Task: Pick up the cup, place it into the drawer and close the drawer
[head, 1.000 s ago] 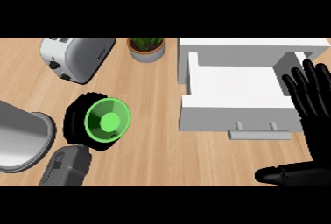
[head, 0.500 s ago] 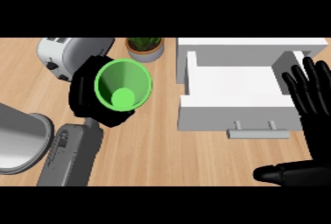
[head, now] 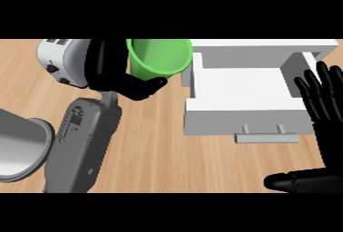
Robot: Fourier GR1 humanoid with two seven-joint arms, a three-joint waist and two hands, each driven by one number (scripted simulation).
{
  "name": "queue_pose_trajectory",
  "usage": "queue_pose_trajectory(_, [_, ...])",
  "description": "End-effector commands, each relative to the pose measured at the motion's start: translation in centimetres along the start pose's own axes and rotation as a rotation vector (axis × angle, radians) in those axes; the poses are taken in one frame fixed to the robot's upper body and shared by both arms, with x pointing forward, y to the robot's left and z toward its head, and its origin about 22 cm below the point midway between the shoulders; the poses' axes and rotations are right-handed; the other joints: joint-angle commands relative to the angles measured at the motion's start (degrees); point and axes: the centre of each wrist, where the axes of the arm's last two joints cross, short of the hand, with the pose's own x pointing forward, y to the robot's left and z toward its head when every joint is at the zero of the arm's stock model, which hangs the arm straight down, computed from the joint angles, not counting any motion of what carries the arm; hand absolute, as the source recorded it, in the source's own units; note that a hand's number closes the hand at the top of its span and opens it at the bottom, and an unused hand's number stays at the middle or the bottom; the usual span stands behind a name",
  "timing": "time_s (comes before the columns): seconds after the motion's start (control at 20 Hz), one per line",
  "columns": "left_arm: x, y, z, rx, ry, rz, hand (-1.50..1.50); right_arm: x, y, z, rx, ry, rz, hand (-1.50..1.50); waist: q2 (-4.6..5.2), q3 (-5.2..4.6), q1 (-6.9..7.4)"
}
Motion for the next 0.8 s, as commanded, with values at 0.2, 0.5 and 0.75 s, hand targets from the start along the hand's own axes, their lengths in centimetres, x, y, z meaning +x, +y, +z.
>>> queue_pose_trajectory(0.2, [0.4,-3.8,-4.0,-0.034,0.033,-0.040,1.50,-1.2,0.9,-0.5,0.008,0.008,0.008,-1.50,0.07,0.00,-0.01])
queue_pose_trajectory(0.5, [0.3,-7.8,-6.5,-0.034,0.089,-0.111,1.50,0.3,0.7,1.0,0.029,0.006,0.004,-1.50,0.12,0.02,-1.00])
queue_pose_trajectory(0.75, [-0.9,-8.3,-6.0,-0.030,0.134,-0.108,1.50,0.4,-1.9,0.4,-0.004,0.005,0.010,-1.50,0.04,0.01,-0.58])
